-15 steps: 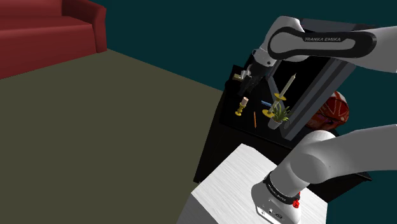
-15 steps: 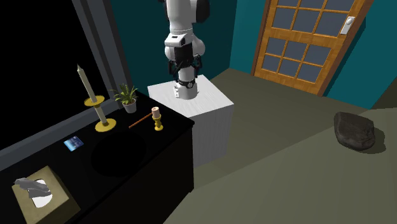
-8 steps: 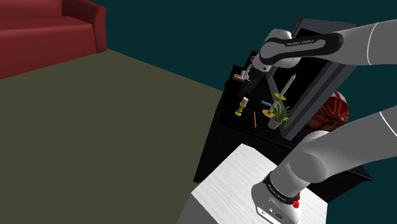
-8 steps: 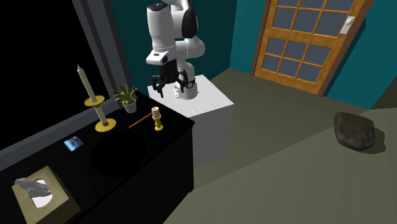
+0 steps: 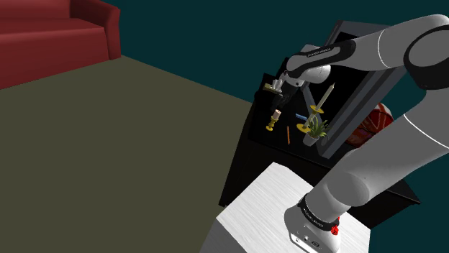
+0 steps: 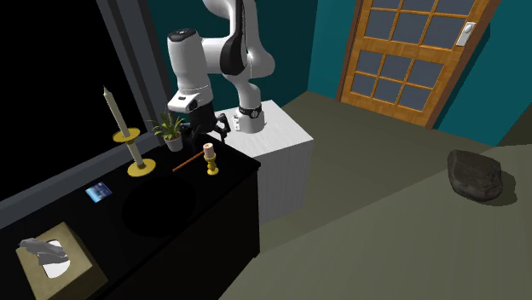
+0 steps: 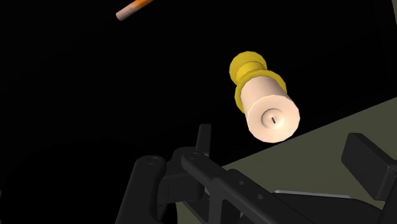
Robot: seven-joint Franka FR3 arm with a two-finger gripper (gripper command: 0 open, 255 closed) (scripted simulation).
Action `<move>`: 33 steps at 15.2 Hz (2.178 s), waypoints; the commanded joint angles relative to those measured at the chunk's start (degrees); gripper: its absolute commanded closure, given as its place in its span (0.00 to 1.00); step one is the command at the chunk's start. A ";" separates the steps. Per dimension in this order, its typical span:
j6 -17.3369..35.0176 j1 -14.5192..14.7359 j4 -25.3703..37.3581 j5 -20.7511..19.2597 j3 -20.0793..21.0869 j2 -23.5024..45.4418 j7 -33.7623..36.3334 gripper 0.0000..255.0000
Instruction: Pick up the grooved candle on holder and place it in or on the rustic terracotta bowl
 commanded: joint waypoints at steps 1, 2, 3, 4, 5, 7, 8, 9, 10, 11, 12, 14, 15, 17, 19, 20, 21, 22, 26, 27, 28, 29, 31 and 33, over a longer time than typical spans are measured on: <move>1.52 0.09 0.07 1.04 -0.49 1.77 -1.09 0.00; 2.31 0.15 -0.26 1.39 -0.56 2.30 -1.34 0.00; 3.10 0.21 -0.58 1.76 -0.63 2.85 -1.62 0.00; 3.89 0.28 -0.89 2.15 -0.70 3.41 -1.90 0.00; 4.68 0.34 -1.18 2.56 -0.76 3.99 -2.20 0.00; 5.92 0.43 -1.62 3.26 -0.84 4.93 -2.71 0.00; 5.92 0.43 -1.62 3.25 -0.83 4.92 -2.70 0.00; 5.92 0.43 -1.62 3.26 -0.83 4.93 -2.71 0.00; 5.92 0.43 -1.62 3.26 -0.83 4.93 -2.71 0.00; 5.92 0.43 -1.62 3.26 -0.83 4.93 -2.71 0.00; 5.92 0.43 -1.62 3.26 -0.83 4.93 -2.71 0.00; 5.90 0.43 -1.61 3.26 -0.83 4.92 -2.71 0.00; 5.90 0.43 -1.61 3.26 -0.83 4.92 -2.71 0.00; 5.90 0.43 -1.61 3.26 -0.83 4.92 -2.71 1.00; 5.91 0.42 -1.62 3.25 -0.83 4.92 -2.71 1.00; 5.91 0.42 -1.62 3.25 -0.83 4.91 -2.71 1.00; 5.91 0.42 -1.63 3.25 -0.83 4.92 -2.71 1.00; 5.91 0.42 -1.63 3.25 -0.83 4.91 -2.70 1.00; 5.13 0.39 -1.31 2.83 -0.77 4.36 -2.36 1.00; 4.34 0.35 -0.99 2.43 -0.70 3.81 -2.03 1.00; 3.55 0.32 -0.66 2.05 -0.63 3.27 -1.72 1.00; 2.75 0.28 -0.31 1.69 -0.56 2.75 -1.42 1.00; 1.17 0.21 0.42 1.04 -0.39 1.75 -0.87 1.00; -0.43 0.14 1.20 0.46 -0.20 0.82 -0.37 1.00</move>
